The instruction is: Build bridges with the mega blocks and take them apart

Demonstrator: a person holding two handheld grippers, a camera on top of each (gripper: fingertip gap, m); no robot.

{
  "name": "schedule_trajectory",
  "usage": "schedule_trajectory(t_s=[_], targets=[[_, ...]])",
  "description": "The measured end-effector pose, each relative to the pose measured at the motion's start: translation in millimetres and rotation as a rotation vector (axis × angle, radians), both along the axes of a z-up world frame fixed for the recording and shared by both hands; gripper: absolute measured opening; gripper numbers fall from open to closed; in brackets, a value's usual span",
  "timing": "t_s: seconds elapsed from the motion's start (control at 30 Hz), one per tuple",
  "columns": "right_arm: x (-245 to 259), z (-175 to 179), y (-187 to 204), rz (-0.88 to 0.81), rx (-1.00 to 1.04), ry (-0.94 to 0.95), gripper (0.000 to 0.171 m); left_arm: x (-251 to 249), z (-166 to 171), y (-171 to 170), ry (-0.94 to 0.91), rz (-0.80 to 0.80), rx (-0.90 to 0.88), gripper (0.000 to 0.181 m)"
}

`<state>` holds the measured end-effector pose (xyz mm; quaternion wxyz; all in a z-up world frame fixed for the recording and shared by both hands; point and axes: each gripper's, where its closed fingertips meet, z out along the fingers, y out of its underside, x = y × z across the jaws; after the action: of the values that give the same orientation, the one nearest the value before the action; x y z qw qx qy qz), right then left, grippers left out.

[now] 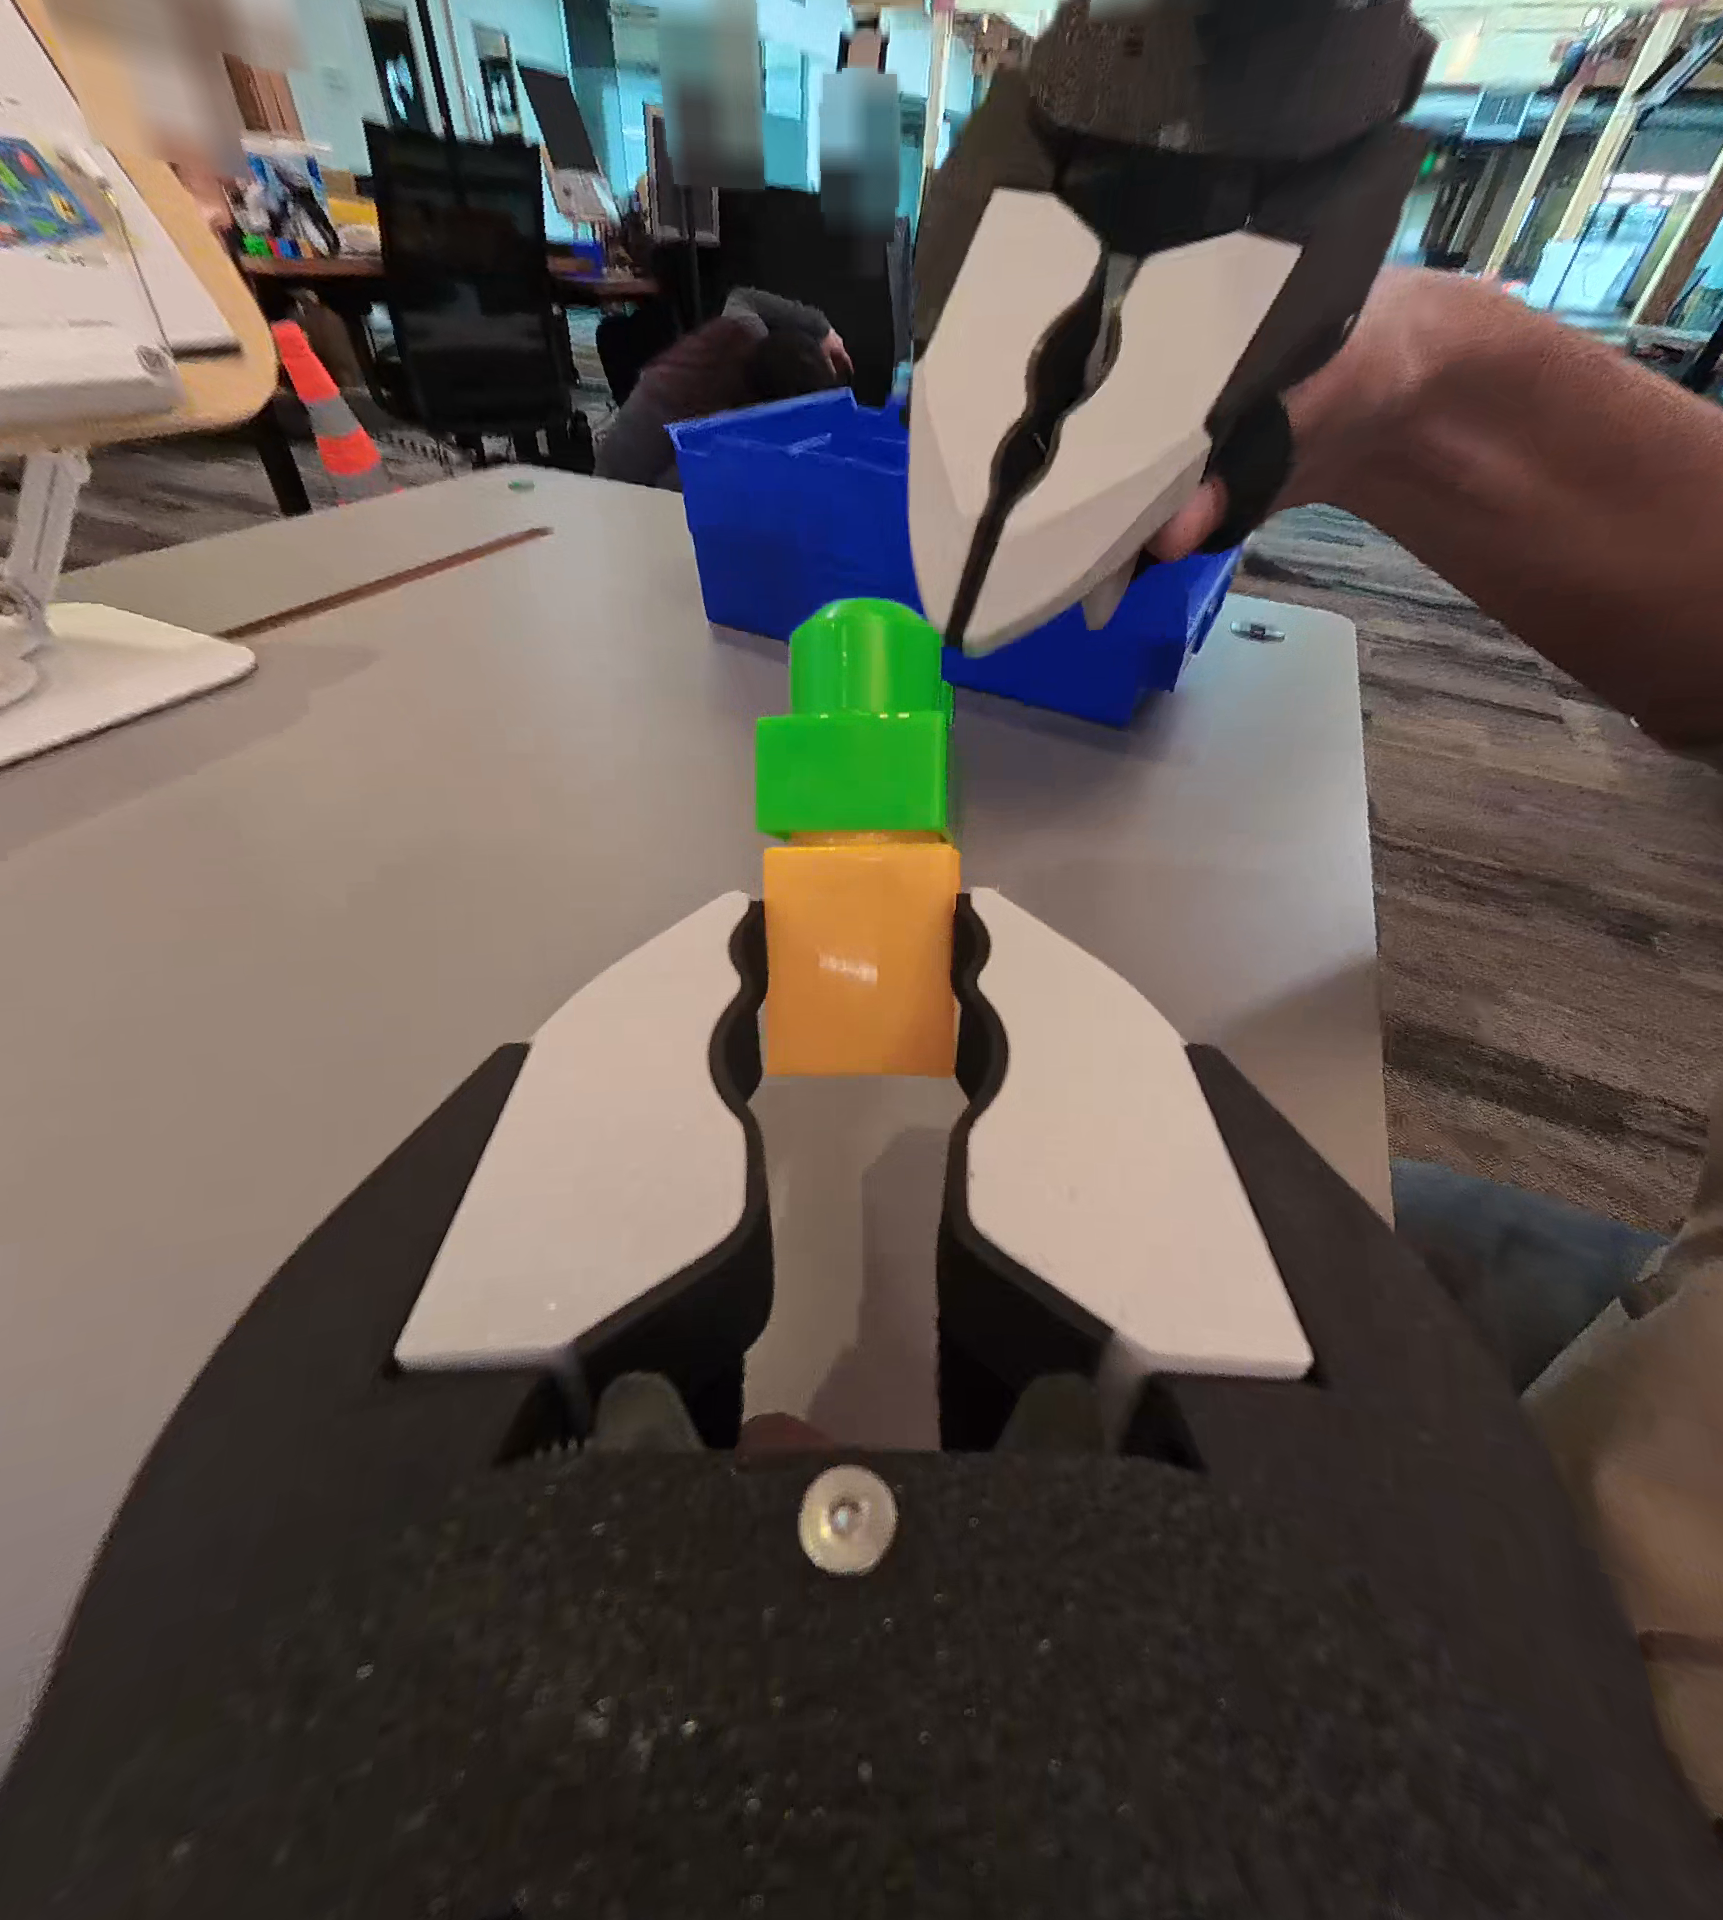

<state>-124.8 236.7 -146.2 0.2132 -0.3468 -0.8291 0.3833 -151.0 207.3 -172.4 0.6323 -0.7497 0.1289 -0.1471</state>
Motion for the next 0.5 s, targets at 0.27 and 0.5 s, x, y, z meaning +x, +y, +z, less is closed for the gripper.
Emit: schedule_trajectory(t_s=[0.27, 0.5], targets=[[-2.4, -8.5, -10.7, 0.035, -0.017, -0.021, 0.0, 4.0, 6.7, 4.2, 0.024, 0.0, 0.009, 0.034], [-8.0, -6.4, -6.1, 0.021, -0.001, -0.019, 0.0, -0.6, 7.9, 9.5, -0.012, 0.025, 0.02, 0.033]])
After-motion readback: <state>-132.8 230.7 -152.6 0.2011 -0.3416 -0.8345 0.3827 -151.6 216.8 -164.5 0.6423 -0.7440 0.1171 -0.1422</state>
